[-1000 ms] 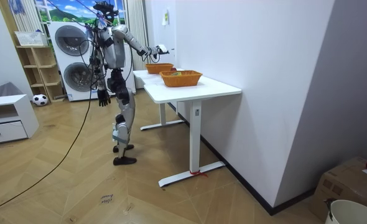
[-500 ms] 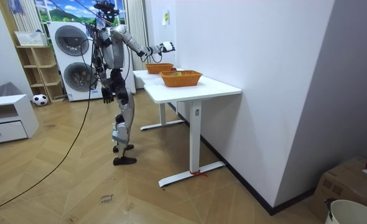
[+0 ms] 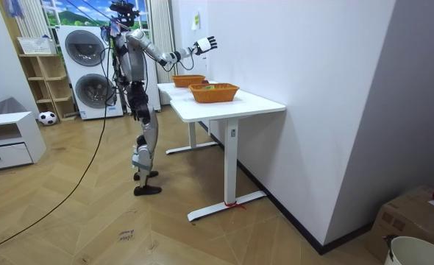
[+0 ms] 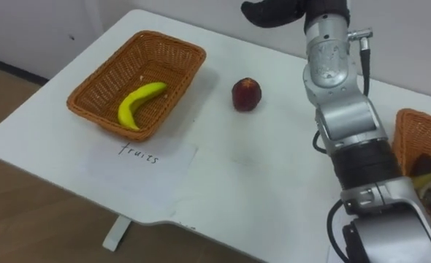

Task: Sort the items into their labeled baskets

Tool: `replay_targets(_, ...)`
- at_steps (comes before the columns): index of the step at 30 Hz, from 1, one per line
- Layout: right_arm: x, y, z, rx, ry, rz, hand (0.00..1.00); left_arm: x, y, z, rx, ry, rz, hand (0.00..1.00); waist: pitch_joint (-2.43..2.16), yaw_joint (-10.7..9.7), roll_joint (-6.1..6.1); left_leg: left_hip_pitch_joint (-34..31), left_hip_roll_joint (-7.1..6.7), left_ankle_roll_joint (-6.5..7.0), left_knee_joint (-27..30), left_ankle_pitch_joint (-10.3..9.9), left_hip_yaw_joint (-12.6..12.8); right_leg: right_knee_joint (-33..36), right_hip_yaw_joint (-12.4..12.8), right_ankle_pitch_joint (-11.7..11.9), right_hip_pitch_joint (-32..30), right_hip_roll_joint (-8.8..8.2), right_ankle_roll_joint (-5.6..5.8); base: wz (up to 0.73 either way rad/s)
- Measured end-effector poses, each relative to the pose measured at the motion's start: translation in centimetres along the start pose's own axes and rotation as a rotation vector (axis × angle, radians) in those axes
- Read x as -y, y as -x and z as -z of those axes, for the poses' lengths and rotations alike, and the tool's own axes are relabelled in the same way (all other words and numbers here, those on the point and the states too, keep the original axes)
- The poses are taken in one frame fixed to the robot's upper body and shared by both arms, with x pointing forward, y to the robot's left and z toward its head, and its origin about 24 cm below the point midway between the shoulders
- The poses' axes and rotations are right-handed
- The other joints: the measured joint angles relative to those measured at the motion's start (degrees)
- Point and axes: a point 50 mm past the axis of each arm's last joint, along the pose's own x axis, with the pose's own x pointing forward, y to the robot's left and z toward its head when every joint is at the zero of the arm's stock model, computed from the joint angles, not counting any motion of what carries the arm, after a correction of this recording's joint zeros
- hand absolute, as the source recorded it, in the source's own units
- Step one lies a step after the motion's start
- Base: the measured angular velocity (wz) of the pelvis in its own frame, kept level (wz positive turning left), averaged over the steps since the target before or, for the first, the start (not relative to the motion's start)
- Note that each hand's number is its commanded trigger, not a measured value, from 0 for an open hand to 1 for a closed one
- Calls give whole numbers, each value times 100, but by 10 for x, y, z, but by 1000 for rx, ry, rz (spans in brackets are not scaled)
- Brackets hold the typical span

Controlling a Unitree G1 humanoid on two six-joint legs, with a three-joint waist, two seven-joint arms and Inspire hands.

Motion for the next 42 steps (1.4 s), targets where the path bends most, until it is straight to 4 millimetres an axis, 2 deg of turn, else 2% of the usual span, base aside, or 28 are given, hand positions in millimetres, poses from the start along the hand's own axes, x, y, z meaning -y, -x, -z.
replay_targets(8, -3, 0, 0, -22, -122, -54, 0, 0, -2, -12, 33, 4, 0, 0, -3, -134, -9, 152, 42, -1, -93, -1, 242, 0, 282, 20, 13, 29, -29, -16)
replay_targets(15, -7, 2, 5, -58, -191, -114, 0, 3, -1, -14, 36, 10, 7, 0, 1, -261, 1, 99, 103, -8, -100, -4, 302, -4, 316, 63, -79, 91, -77, -7)
replay_targets(30, -8, 28, 50, -223, -215, -117, 0, 9, -1, -6, -6, 23, 28, 0, 32, -262, 68, 83, 108, -10, -106, -4, 326, -6, 322, 64, -101, 96, -79, 0)
replay_targets(36, -9, 36, 60, -256, -215, -119, 0, 11, -1, -6, -6, 28, 40, 0, -7, -261, 135, -17, 107, -11, -90, -4, 356, 4, 352, 65, -201, 94, -81, -2)
replay_targets(42, -12, 38, 66, -283, -222, -119, 0, 13, -1, -6, -2, 24, 45, 0, -10, -249, 132, -37, 85, -11, -92, -4, 347, 3, 368, 66, -223, 94, -81, 0)
